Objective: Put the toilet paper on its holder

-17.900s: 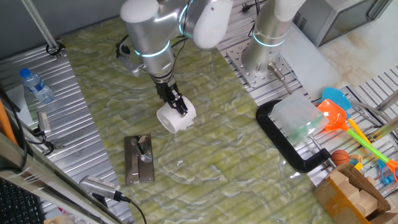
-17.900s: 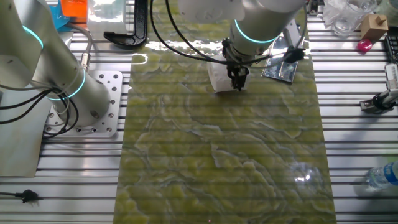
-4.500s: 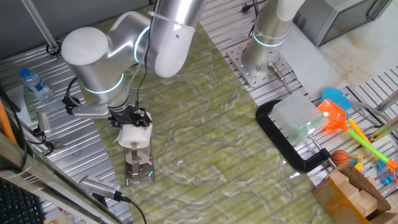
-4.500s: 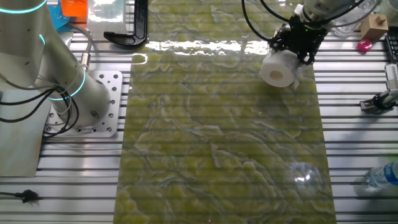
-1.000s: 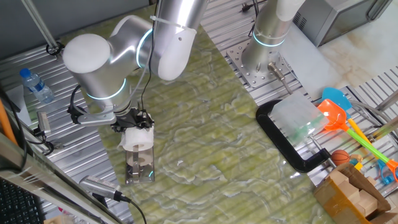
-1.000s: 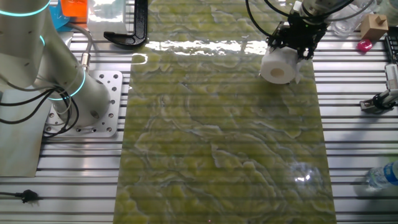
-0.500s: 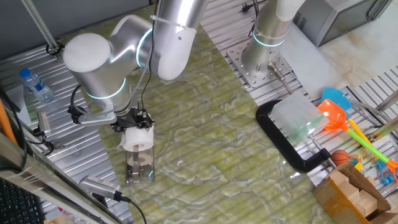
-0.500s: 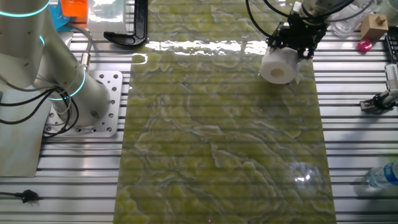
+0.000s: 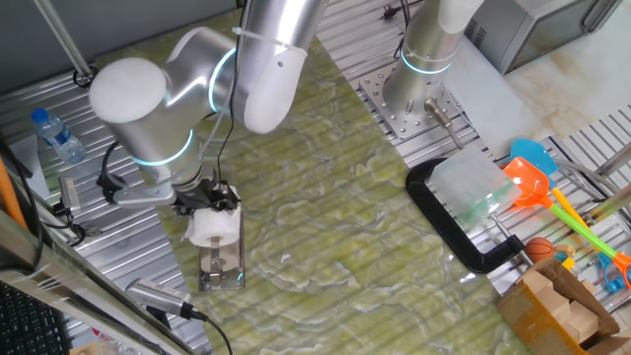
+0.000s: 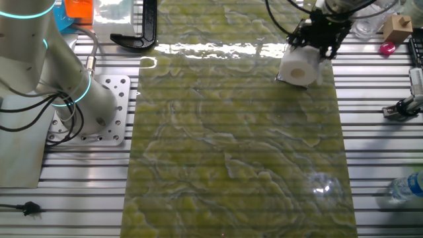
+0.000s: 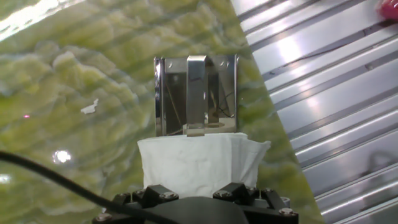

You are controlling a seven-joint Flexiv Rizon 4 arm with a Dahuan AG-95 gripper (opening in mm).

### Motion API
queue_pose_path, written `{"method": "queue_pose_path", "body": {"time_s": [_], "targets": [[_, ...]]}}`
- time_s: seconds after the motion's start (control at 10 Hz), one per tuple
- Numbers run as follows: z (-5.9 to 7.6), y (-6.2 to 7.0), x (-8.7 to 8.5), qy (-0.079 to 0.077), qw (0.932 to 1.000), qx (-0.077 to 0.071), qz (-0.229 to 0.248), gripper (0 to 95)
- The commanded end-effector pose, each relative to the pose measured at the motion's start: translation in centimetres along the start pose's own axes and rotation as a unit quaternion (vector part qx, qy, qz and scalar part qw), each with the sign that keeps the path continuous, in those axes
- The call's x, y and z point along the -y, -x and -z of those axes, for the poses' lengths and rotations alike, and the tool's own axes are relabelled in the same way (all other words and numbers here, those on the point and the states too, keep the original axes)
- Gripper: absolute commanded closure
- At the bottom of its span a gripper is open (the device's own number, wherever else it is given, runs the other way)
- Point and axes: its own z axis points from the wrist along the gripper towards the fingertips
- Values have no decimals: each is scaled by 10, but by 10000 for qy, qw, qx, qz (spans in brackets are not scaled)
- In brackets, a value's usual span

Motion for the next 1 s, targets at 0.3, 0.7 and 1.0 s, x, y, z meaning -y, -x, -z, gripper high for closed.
{"method": "queue_pose_path", "body": {"time_s": [0.3,0.7,1.0], "targets": [[-2,9,2,-28,10000,33,-39,950],[-4,19,1,-24,9999,56,-146,950],[-4,25,0,-23,9998,78,-192,950]]}}
